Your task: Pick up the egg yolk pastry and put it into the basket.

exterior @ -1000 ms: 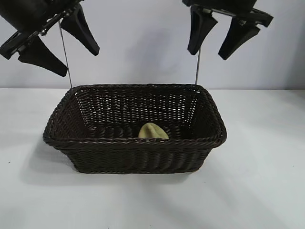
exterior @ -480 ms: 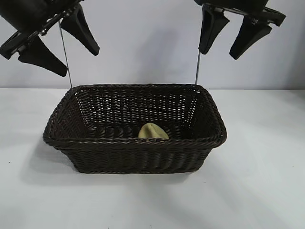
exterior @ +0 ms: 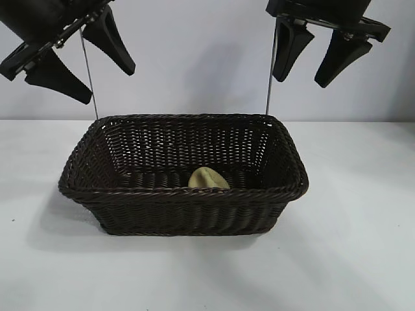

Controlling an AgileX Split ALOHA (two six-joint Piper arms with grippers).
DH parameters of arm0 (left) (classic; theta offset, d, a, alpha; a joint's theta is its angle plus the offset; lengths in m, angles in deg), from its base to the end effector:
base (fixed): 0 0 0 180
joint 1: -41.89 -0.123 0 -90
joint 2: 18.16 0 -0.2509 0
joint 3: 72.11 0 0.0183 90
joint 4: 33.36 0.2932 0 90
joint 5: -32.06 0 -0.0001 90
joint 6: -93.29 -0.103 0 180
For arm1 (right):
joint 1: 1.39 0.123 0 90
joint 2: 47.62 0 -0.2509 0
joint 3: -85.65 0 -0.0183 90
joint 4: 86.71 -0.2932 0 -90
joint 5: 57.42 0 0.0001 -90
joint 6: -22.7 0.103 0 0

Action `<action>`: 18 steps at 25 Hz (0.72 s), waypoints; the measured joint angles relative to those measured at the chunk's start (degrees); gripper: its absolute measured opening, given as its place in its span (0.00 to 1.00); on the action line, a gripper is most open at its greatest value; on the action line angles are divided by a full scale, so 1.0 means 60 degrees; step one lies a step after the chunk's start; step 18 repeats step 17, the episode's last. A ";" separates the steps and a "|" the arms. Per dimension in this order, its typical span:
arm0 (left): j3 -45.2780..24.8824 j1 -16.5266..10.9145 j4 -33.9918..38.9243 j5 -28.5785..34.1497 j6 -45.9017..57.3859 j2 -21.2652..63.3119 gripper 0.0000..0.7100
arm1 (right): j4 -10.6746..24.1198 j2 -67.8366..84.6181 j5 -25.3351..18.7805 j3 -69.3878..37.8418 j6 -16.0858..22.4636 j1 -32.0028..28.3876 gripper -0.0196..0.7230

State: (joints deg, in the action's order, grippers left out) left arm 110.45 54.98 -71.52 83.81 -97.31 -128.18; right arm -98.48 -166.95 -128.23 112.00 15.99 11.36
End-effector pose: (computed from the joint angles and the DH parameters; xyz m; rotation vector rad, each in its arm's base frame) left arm 0.3907 -0.1422 0.2084 0.1178 2.6825 -0.8342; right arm 0.4301 0.1177 0.2479 -0.4260 2.8222 0.3126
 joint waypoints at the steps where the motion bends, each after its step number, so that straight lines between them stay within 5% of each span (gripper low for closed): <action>1: 0.0000 0.0000 0.0000 -0.0022 0.0000 0.0000 0.74 | 0.0000 0.0000 0.0000 -0.0016 0.0000 0.0000 0.71; 18: 0.0000 0.0000 0.0000 -0.0099 0.0000 0.0000 0.74 | 0.0000 0.0000 0.0000 -0.0018 0.0000 0.0000 0.71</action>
